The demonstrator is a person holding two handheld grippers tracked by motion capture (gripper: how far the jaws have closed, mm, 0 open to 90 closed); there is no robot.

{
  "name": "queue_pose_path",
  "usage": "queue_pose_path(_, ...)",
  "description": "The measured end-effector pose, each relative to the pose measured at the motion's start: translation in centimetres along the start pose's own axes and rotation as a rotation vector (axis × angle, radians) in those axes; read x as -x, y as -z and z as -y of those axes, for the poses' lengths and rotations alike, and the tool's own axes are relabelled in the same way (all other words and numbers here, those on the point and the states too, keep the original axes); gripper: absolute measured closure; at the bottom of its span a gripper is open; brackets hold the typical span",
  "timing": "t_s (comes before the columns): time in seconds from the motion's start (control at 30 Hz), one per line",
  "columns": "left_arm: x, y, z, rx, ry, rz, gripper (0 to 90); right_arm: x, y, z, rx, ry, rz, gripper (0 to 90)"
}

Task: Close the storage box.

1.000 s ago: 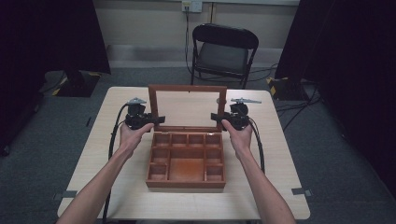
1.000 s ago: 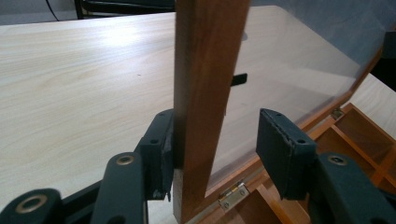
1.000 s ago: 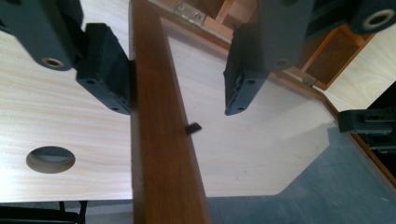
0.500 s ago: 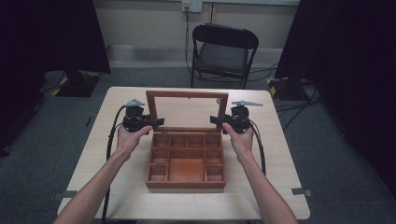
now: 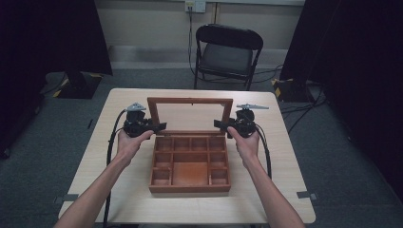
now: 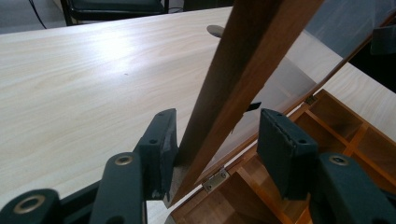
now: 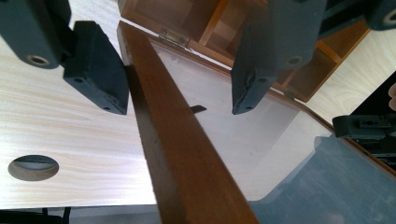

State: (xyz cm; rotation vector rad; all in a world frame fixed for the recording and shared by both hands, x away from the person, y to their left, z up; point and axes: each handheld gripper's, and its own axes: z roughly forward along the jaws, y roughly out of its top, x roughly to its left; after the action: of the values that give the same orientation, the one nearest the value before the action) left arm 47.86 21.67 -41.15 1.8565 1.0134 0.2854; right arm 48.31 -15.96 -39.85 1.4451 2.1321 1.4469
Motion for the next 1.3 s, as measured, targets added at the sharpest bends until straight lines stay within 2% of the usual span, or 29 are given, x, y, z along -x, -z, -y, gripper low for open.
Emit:
queue_pose_path(0.37, 0.4, 0.4, 0.2, -0.013, -0.021, -0.009, 47.4, -0.6, 0.9, 0.2, 0.012, 0.012, -0.008, 35.2)
queue_pose_path(0.43, 0.5, 0.5, 0.3, -0.013, -0.031, -0.003, 47.3, -0.6, 0.9, 0.2, 0.011, 0.016, -0.007, 34.8)
queue_pose_path(0.47, 0.5, 0.5, 0.4, 0.001, -0.028, 0.012, 47.0, -0.7, 1.0, 0.3, 0.009, 0.025, -0.008, 33.0)
queue_pose_path(0.63, 0.6, 0.7, 0.6, 0.0, -0.035, 0.014, 46.0, -1.1, 1.2, 0.5, 0.006, 0.036, -0.006, 31.1)
queue_pose_path(0.73, 0.8, 0.8, 0.7, 0.005, -0.027, 0.02, 45.8, -1.1, 1.3, 0.5, 0.002, 0.043, -0.008, 30.7)
queue_pose_path(0.9, 1.0, 1.1, 0.9, 0.003, -0.036, 0.03, 44.4, -1.1, 1.8, 0.9, 0.002, 0.048, -0.016, 30.3)
queue_pose_path(0.93, 1.1, 1.3, 0.9, -0.003, -0.046, 0.033, 44.3, -1.2, 2.1, 1.1, 0.0, 0.064, -0.018, 29.4)
queue_pose_path(1.17, 1.4, 1.6, 1.1, -0.015, -0.056, 0.036, 42.5, -1.3, 2.8, 1.5, -0.01, 0.036, -0.033, 29.0)
queue_pose_path(1.3, 1.6, 2.2, 1.0, -0.011, -0.056, 0.027, 36.1, -1.5, 3.2, 1.9, -0.013, 0.037, -0.038, 29.2)
